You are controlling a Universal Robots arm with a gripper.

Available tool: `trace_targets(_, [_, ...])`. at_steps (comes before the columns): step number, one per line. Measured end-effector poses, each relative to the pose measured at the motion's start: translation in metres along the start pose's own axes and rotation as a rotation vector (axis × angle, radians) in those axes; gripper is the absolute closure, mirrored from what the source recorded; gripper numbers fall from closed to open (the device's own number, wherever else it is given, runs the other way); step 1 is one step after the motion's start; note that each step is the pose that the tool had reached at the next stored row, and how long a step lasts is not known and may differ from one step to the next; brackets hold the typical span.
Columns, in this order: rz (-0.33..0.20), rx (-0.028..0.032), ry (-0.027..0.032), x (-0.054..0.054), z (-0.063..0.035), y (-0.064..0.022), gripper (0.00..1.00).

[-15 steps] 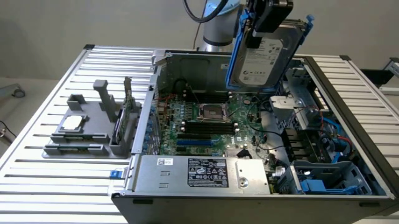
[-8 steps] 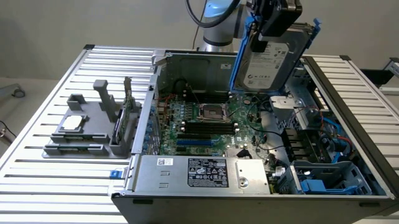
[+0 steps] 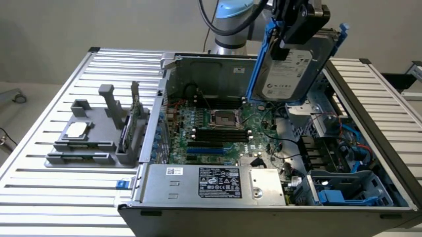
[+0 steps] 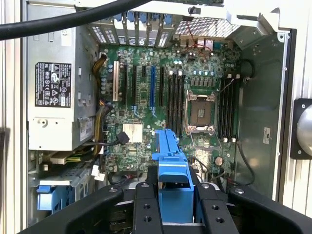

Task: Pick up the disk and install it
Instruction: 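Pick up the disk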

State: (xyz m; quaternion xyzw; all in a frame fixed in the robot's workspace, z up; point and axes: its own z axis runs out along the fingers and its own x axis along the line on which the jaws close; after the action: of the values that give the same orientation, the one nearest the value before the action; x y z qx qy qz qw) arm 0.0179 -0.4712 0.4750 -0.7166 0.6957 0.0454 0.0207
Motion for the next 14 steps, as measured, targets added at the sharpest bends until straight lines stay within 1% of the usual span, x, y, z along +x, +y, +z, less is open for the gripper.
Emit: trace_targets(14, [0.006,0.0006,-0.0026,0.025,-0.0026,-0.0067,0.67])
